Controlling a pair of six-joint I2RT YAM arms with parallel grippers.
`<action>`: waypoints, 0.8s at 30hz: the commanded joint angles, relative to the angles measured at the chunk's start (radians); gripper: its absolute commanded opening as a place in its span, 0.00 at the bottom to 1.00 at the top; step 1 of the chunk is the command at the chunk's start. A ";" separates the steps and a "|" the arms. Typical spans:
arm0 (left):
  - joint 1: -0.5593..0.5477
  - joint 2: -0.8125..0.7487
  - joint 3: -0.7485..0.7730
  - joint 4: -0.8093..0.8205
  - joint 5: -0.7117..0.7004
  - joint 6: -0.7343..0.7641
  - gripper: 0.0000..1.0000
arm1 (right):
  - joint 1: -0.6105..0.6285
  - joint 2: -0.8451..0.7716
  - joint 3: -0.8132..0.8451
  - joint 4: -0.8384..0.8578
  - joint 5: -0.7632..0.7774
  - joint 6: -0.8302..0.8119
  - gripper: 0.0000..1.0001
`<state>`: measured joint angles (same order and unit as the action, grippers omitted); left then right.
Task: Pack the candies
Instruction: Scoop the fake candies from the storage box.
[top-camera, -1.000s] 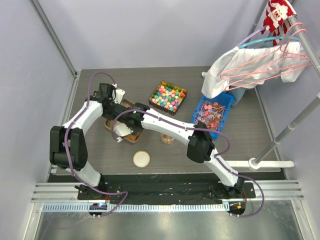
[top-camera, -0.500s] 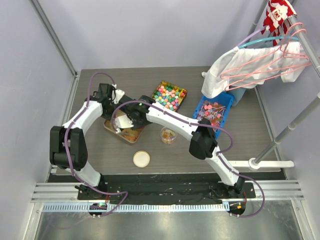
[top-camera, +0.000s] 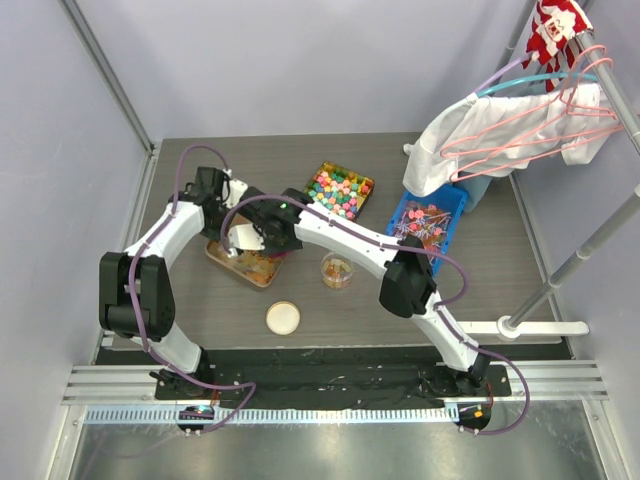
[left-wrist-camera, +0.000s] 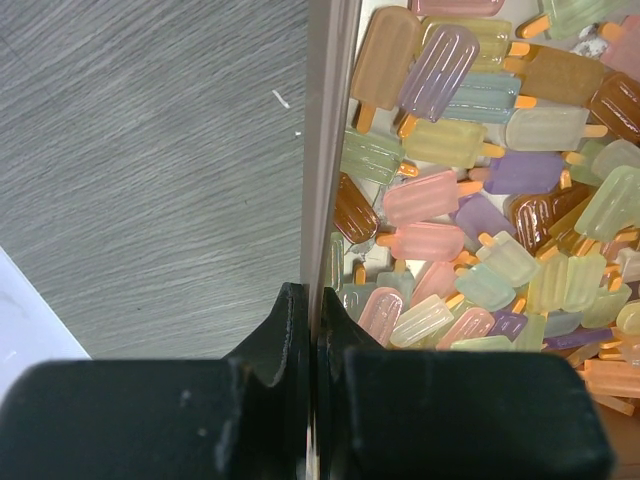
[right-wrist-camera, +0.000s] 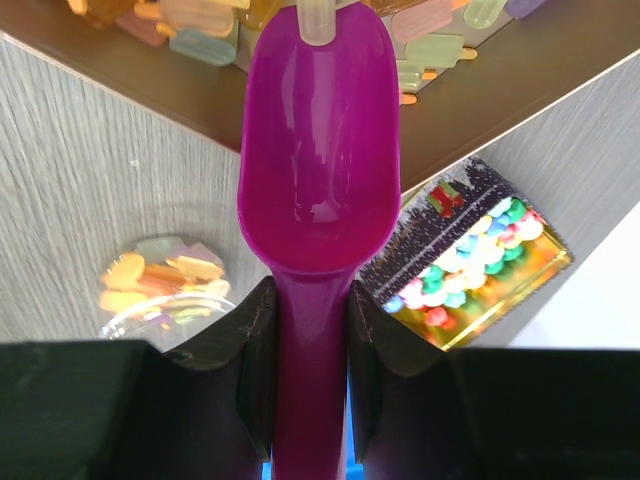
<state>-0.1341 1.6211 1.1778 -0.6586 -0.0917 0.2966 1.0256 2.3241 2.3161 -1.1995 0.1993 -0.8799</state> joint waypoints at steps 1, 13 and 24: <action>0.001 -0.036 0.051 0.109 0.086 -0.054 0.00 | 0.018 -0.023 -0.061 0.058 -0.163 0.084 0.01; 0.001 -0.033 0.051 0.111 0.086 -0.054 0.00 | -0.010 -0.071 -0.167 0.204 -0.184 0.208 0.01; -0.001 -0.020 0.054 0.106 0.087 -0.054 0.00 | -0.025 -0.121 -0.311 0.314 -0.232 0.252 0.01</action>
<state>-0.1310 1.6238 1.1778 -0.6365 -0.0807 0.2882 0.9947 2.2639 2.0403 -0.9203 0.0231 -0.6643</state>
